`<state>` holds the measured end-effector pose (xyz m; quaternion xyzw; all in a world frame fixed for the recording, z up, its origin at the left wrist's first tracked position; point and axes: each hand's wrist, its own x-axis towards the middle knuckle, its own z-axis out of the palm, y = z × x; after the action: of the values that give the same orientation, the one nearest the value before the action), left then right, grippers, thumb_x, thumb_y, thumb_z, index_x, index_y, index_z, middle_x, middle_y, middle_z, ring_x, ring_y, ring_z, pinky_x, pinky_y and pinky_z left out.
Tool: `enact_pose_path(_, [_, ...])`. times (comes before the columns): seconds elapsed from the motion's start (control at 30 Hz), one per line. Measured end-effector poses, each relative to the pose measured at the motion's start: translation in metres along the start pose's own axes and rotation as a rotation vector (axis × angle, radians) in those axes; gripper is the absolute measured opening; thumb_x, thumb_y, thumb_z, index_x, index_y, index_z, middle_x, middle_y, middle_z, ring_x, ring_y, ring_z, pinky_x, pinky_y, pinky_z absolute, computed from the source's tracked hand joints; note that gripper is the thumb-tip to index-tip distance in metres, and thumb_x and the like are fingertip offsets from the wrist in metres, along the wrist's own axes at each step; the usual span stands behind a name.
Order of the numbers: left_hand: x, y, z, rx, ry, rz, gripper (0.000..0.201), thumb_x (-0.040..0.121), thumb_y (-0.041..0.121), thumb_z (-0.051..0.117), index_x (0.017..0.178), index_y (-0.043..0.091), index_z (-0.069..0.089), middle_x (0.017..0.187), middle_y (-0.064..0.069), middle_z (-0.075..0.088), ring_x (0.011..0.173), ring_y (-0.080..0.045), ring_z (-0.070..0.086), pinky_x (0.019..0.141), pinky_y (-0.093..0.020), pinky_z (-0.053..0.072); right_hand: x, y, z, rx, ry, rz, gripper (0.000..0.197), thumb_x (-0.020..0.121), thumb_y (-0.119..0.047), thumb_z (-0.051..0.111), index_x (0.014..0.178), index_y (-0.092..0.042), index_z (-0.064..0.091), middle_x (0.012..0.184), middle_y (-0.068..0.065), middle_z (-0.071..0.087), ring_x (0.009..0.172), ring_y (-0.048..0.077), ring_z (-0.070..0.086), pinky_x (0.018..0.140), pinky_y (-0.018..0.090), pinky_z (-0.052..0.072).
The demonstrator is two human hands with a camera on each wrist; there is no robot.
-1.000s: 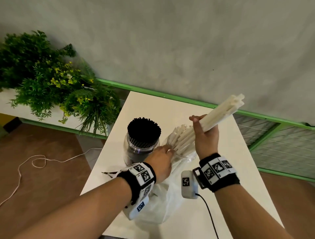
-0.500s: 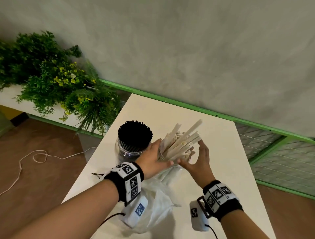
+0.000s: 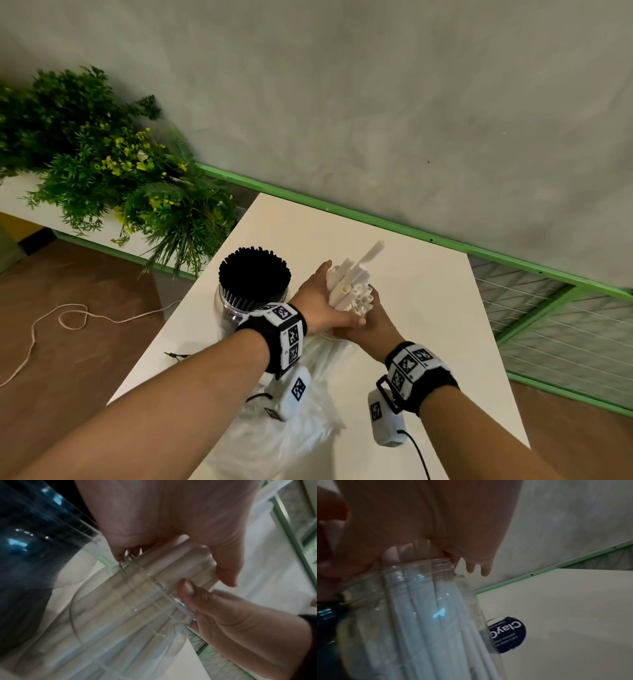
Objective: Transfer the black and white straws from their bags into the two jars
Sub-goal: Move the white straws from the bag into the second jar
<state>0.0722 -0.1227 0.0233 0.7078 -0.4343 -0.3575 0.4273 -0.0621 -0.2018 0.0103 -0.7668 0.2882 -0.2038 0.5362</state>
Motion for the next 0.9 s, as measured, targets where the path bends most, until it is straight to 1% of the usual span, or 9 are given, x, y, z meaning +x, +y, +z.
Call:
enact_pose_path(0.07, [-0.001, 0.004, -0.001, -0.078, 0.041, 0.020, 0.098, 0.053, 0.051, 0.086, 0.131, 0.026, 0.032, 0.117, 0.013, 0.058, 0.109, -0.006, 0.056, 0.098, -0.031, 0.046, 0.003, -0.002, 0.004, 0.042, 0.049, -0.056, 0.065, 0.065, 0.015, 0.078, 0.108, -0.024, 0.049, 0.105, -0.007, 0.065, 0.096, -0.002, 0.065, 0.080, 0.023, 0.054])
enact_pose_path(0.13, [-0.004, 0.011, -0.004, -0.137, 0.064, 0.025, 0.066, 0.069, 0.039, 0.081, 0.119, 0.034, 0.039, 0.106, 0.014, 0.062, 0.100, -0.004, 0.060, 0.089, -0.025, 0.050, 0.004, -0.001, 0.005, 0.040, 0.121, -0.043, 0.077, 0.061, -0.011, 0.089, 0.119, -0.031, 0.042, 0.112, -0.006, 0.065, 0.105, 0.005, 0.064, 0.087, 0.034, 0.055])
enact_pose_path(0.27, [-0.009, 0.013, -0.011, -0.122, 0.050, 0.012, 0.049, 0.079, 0.039, 0.073, 0.117, 0.038, 0.041, 0.104, 0.014, 0.062, 0.100, -0.010, 0.061, 0.086, -0.024, 0.050, 0.007, 0.011, 0.006, -0.164, 0.211, -0.010, 0.094, 0.048, -0.055, 0.089, 0.125, -0.036, 0.040, 0.119, -0.011, 0.058, 0.114, 0.014, 0.055, 0.094, 0.044, 0.050])
enact_pose_path(0.33, [-0.011, 0.012, -0.014, -0.114, 0.024, 0.016, 0.058, 0.079, 0.040, 0.073, 0.126, 0.032, 0.040, 0.113, 0.014, 0.061, 0.106, -0.009, 0.060, 0.094, -0.027, 0.048, 0.004, 0.015, 0.008, -0.273, 0.238, 0.011, 0.103, 0.053, -0.050, 0.089, 0.137, -0.026, 0.034, 0.128, -0.007, 0.045, 0.122, 0.015, 0.041, 0.104, 0.038, 0.039])
enact_pose_path(0.43, [-0.013, 0.015, -0.020, -0.047, 0.074, 0.020, 0.096, 0.076, 0.041, 0.075, 0.149, 0.023, 0.015, 0.140, 0.007, 0.042, 0.128, -0.011, 0.043, 0.100, -0.020, 0.032, 0.001, 0.022, 0.007, -0.311, 0.219, 0.052, 0.110, 0.061, -0.040, 0.087, 0.146, -0.017, 0.022, 0.137, 0.001, 0.033, 0.130, 0.017, 0.028, 0.107, 0.030, 0.027])
enact_pose_path(0.57, [-0.017, 0.024, -0.026, 0.147, 0.183, 0.192, 0.084, 0.086, 0.028, 0.067, 0.150, 0.029, 0.012, 0.153, 0.001, 0.026, 0.133, -0.013, 0.036, 0.099, -0.018, 0.028, 0.002, 0.024, 0.006, -0.293, 0.219, 0.023, 0.105, 0.063, -0.042, 0.085, 0.146, -0.019, 0.024, 0.136, -0.002, 0.034, 0.132, 0.018, 0.031, 0.107, 0.030, 0.027])
enact_pose_path(0.67, [-0.018, 0.026, -0.027, 0.376, 0.192, 0.364, 0.070, 0.092, 0.023, 0.057, 0.149, 0.027, 0.017, 0.156, 0.003, 0.019, 0.140, -0.013, 0.026, 0.109, -0.018, 0.022, 0.001, 0.023, 0.007, -0.296, 0.239, -0.013, 0.106, 0.063, -0.041, 0.085, 0.146, -0.021, 0.023, 0.130, -0.008, 0.031, 0.129, 0.014, 0.032, 0.108, 0.031, 0.030])
enact_pose_path(0.8, [-0.022, 0.003, -0.016, 0.492, 0.071, 0.198, 0.072, 0.096, 0.028, 0.050, 0.152, 0.018, 0.005, 0.160, -0.001, -0.001, 0.147, -0.018, 0.002, 0.117, -0.027, 0.009, 0.002, 0.022, 0.005, -0.288, 0.251, -0.066, 0.112, 0.064, -0.035, 0.087, 0.148, -0.026, 0.014, 0.142, -0.001, 0.035, 0.131, 0.010, 0.033, 0.106, 0.026, 0.030])
enact_pose_path(0.9, [-0.026, -0.009, -0.010, 0.366, 0.062, 0.046, 0.076, 0.097, 0.026, 0.048, 0.151, 0.016, -0.005, 0.150, -0.010, 0.033, 0.130, -0.021, 0.042, 0.101, -0.026, 0.036, 0.006, 0.019, 0.005, -0.306, 0.198, -0.045, 0.113, 0.065, -0.036, 0.087, 0.148, -0.034, 0.010, 0.139, 0.000, 0.040, 0.127, 0.011, 0.038, 0.103, 0.028, 0.034])
